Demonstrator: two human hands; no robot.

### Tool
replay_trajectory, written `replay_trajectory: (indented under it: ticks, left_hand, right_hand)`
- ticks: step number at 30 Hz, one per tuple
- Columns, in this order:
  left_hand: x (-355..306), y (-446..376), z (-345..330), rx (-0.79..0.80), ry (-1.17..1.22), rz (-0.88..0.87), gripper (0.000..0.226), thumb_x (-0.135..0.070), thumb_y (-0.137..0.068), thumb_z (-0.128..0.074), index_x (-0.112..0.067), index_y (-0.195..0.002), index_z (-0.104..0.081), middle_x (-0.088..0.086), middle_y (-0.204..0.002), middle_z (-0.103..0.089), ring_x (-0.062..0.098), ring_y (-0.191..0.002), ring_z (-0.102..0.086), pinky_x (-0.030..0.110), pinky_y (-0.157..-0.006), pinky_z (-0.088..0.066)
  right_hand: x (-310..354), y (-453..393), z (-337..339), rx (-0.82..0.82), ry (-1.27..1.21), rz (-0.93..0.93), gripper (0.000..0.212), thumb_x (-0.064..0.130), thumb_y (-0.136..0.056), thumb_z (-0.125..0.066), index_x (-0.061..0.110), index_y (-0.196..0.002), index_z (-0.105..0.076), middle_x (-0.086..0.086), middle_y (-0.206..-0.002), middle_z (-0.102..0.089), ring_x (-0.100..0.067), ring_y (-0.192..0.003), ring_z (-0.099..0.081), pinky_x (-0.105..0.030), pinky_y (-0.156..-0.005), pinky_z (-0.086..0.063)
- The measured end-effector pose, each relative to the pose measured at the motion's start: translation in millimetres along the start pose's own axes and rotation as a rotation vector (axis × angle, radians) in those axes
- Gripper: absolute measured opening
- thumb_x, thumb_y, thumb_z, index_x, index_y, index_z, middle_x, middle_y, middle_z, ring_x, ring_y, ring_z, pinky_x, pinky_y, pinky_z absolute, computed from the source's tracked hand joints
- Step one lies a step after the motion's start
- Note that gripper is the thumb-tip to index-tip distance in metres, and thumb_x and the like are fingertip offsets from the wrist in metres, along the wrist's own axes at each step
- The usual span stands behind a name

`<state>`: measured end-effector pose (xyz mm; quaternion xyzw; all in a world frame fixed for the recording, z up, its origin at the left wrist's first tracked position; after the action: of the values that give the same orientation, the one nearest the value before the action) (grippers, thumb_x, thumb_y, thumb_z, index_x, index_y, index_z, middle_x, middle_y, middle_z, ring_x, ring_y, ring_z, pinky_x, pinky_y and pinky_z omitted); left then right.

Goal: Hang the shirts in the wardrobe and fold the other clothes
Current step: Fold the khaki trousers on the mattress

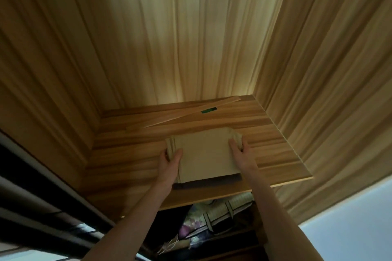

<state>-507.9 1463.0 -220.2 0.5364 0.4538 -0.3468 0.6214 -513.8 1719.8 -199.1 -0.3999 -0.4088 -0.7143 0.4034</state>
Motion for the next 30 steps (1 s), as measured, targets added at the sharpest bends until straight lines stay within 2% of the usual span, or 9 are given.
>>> replay_trajectory:
  ticks: [6, 9, 13, 15, 17, 19, 21, 23, 30]
  left_hand:
    - [7.6, -3.9, -3.4, -0.024, -0.053, -0.027, 0.057, -0.042, -0.098, -0.066, -0.019, -0.147, -0.047, 0.002, -0.126, -0.061, 0.023, -0.115, -0.062, 0.044, -0.104, -0.053]
    - [6.5, -7.6, -2.9, -0.023, -0.132, -0.050, 0.056, -0.044, -0.098, -0.066, -0.017, -0.145, -0.049, 0.005, -0.132, -0.062, 0.023, -0.116, -0.062, 0.044, -0.104, -0.052]
    - [2.0, -14.1, 0.6, -0.163, -0.634, -0.093, 0.075, -0.057, -0.095, -0.059, -0.018, -0.153, -0.034, 0.010, -0.149, -0.043, 0.033, -0.136, -0.040, 0.051, -0.115, -0.037]
    - [-9.9, -4.0, -3.7, -0.242, -0.867, -0.312, 0.068, -0.050, -0.101, -0.053, -0.016, -0.155, -0.030, 0.011, -0.155, -0.033, 0.033, -0.142, -0.032, 0.050, -0.115, -0.032]
    - [-17.1, 4.8, -15.6, -0.168, -1.020, -0.556, 0.061, -0.047, -0.106, -0.043, -0.016, -0.157, -0.030, 0.008, -0.163, -0.029, 0.029, -0.150, -0.026, 0.047, -0.122, -0.027]
    - [-7.4, 2.8, -23.9, -0.040, -1.143, -0.643, 0.062, -0.051, -0.109, -0.029, -0.019, -0.161, -0.025, 0.004, -0.170, -0.021, 0.024, -0.158, -0.014, 0.043, -0.129, -0.012]
    - [4.4, -1.7, -25.0, 0.019, -1.208, -0.624, 0.066, -0.054, -0.108, -0.017, -0.020, -0.164, -0.022, 0.003, -0.172, -0.015, 0.021, -0.160, -0.005, 0.040, -0.128, -0.002]
    - [9.9, -3.7, -25.0, 0.017, -1.222, -0.634, 0.072, -0.058, -0.104, -0.010, -0.020, -0.164, -0.022, 0.003, -0.173, -0.014, 0.021, -0.160, -0.003, 0.040, -0.128, -0.003]
    - [16.0, -13.3, -23.7, 0.040, -1.244, -0.593, 0.075, -0.061, -0.101, -0.010, -0.021, -0.164, -0.021, 0.002, -0.173, -0.011, 0.020, -0.160, 0.000, 0.044, -0.130, -0.010]
  right_hand:
    - [-24.7, -7.5, -8.3, -0.049, 0.080, -0.001, 0.070, 0.051, -0.105, -0.049, 0.018, -0.163, -0.028, -0.010, -0.151, -0.052, -0.036, -0.138, -0.049, -0.048, -0.115, -0.040]
    - [-29.7, -9.6, -8.5, -0.080, 0.117, 0.023, 0.070, 0.053, -0.105, -0.047, 0.018, -0.162, -0.028, -0.010, -0.147, -0.055, -0.037, -0.133, -0.052, -0.052, -0.112, -0.043]
    - [-33.9, -7.6, -13.6, -0.147, 0.269, 0.018, 0.066, 0.052, -0.105, -0.046, 0.014, -0.156, -0.031, -0.016, -0.142, -0.053, -0.043, -0.126, -0.055, -0.052, -0.102, -0.047]
    - [-27.6, -2.4, -13.3, -0.273, 0.471, 0.089, 0.066, 0.047, -0.104, -0.047, 0.012, -0.156, -0.027, -0.019, -0.148, -0.040, -0.045, -0.131, -0.047, -0.054, -0.103, -0.044]
    - [-11.1, 3.6, -16.1, -0.374, 0.609, 0.325, 0.061, 0.041, -0.104, -0.048, 0.014, -0.156, -0.030, -0.017, -0.155, -0.037, -0.040, -0.140, -0.039, -0.056, -0.110, -0.040]
    - [-4.2, 4.0, -28.3, -0.303, 0.702, 0.559, 0.055, 0.043, -0.106, -0.042, 0.019, -0.155, -0.037, -0.011, -0.162, -0.036, -0.033, -0.151, -0.031, -0.056, -0.119, -0.033]
    - [-12.2, 0.3, -40.6, -0.173, 0.776, 0.628, 0.060, 0.053, -0.106, -0.032, 0.024, -0.157, -0.039, -0.003, -0.167, -0.032, -0.026, -0.157, -0.022, -0.056, -0.124, -0.026]
    - [-26.5, -4.7, -45.1, -0.091, 0.765, 0.592, 0.065, 0.059, -0.104, -0.024, 0.027, -0.160, -0.035, 0.001, -0.169, -0.029, -0.020, -0.158, -0.018, -0.052, -0.126, -0.024]
    - [-31.5, -12.6, -47.1, -0.049, 0.732, 0.550, 0.068, 0.063, -0.102, -0.023, 0.030, -0.161, -0.032, 0.001, -0.170, -0.027, -0.019, -0.158, -0.017, -0.047, -0.128, -0.021]
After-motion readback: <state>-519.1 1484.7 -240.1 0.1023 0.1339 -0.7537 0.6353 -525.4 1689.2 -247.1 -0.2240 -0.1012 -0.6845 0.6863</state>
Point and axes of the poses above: each hand's wrist, its own y-axis away from the middle knuckle, its own z-axis out of the back of the hand, x = y × z, the point moved 4 cm from there along -y, towards the middle knuckle
